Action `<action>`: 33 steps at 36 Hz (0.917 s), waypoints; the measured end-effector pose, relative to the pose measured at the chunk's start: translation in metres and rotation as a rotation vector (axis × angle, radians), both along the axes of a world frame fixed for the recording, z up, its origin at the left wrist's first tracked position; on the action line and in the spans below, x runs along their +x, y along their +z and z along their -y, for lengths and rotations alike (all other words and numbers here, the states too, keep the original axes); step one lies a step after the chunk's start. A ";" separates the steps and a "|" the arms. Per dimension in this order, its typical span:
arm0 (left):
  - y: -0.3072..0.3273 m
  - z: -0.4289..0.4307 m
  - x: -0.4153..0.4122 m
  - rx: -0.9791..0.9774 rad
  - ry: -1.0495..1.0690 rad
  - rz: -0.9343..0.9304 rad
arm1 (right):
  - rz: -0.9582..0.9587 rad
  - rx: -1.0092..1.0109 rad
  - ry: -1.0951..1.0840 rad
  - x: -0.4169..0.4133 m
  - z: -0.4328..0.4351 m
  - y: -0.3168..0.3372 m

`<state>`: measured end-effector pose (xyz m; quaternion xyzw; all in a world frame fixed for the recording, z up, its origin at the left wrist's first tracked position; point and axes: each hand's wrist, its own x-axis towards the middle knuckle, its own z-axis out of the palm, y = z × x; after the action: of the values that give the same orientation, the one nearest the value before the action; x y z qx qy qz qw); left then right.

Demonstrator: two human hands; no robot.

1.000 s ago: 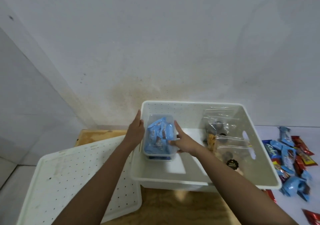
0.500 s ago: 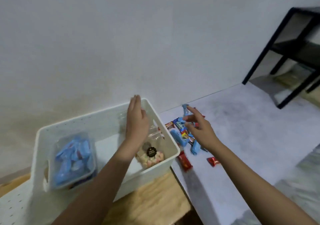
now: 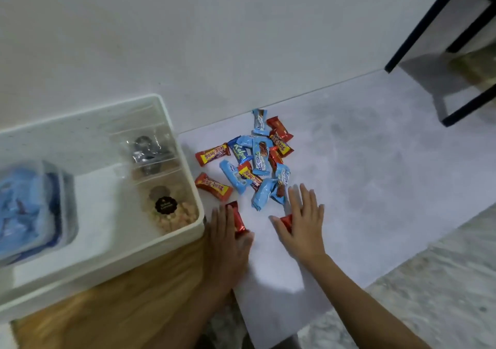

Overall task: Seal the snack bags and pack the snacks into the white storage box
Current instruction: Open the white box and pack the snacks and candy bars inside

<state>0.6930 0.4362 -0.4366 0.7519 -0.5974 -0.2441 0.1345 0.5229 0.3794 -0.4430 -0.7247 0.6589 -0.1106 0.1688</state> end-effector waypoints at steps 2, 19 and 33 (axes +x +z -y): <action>-0.010 0.003 -0.003 -0.012 0.008 0.036 | -0.036 -0.024 0.059 -0.001 0.016 -0.009; -0.029 0.160 0.025 -0.128 0.209 0.250 | -0.086 -0.296 0.406 0.016 0.207 -0.019; -0.028 0.207 0.035 -0.115 0.296 0.236 | -0.034 -0.215 0.421 0.035 0.264 -0.013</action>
<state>0.7284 0.2289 -0.4641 0.8461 -0.5048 -0.0974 0.1408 0.5574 0.1153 -0.4561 -0.8618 0.4802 -0.1304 0.0988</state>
